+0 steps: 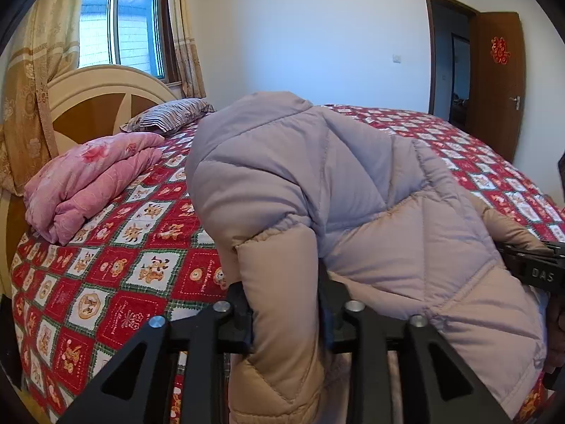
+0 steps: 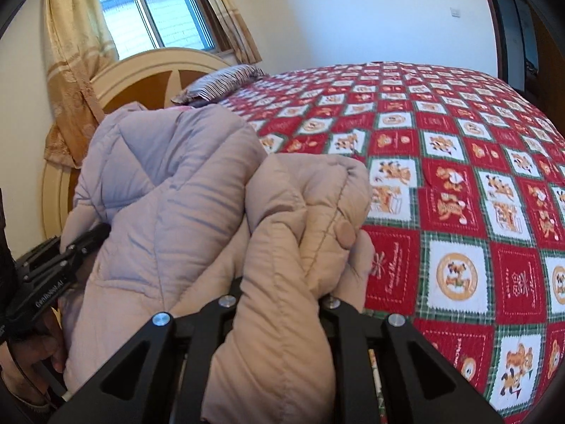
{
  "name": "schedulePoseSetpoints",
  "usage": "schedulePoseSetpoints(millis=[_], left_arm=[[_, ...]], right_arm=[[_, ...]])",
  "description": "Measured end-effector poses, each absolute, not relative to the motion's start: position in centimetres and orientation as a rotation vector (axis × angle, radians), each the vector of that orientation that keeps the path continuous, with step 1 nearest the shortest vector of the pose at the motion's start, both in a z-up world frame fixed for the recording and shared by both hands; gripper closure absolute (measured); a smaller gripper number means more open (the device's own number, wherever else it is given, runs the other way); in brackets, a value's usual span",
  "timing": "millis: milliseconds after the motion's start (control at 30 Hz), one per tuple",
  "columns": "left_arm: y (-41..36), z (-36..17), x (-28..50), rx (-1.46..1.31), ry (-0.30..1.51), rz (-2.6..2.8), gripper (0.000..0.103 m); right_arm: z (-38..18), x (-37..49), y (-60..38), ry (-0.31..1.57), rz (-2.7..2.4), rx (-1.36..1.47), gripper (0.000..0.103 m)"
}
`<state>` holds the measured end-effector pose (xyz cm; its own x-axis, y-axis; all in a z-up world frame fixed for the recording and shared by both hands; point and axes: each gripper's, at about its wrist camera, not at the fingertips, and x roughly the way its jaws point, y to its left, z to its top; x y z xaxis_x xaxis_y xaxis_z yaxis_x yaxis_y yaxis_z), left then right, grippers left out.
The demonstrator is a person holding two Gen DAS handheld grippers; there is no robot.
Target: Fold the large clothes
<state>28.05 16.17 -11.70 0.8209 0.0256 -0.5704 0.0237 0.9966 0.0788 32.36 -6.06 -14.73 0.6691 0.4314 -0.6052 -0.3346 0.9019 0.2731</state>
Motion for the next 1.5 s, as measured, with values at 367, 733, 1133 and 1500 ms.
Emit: schedulePoseSetpoints(millis=[367,733,1133,1500], left_arm=[[17.2,-13.5,29.5,0.089,0.658,0.087,0.031],[18.4,-15.1,31.1,0.065,0.680,0.134,0.012],[18.9,-16.3,31.5,0.015,0.686,0.145,0.004],[19.4,-17.2,31.8,-0.027,0.679,0.141,0.001]], right_arm=[[-15.0,32.7,-5.8,0.710,0.379,0.118,0.081],[-16.8,34.0,-6.1,0.738,0.322,0.143,0.066],[-18.4,34.4,-5.9,0.757,0.312,0.136,0.057],[-19.6,34.7,-5.8,0.761,0.296,0.123,0.050]])
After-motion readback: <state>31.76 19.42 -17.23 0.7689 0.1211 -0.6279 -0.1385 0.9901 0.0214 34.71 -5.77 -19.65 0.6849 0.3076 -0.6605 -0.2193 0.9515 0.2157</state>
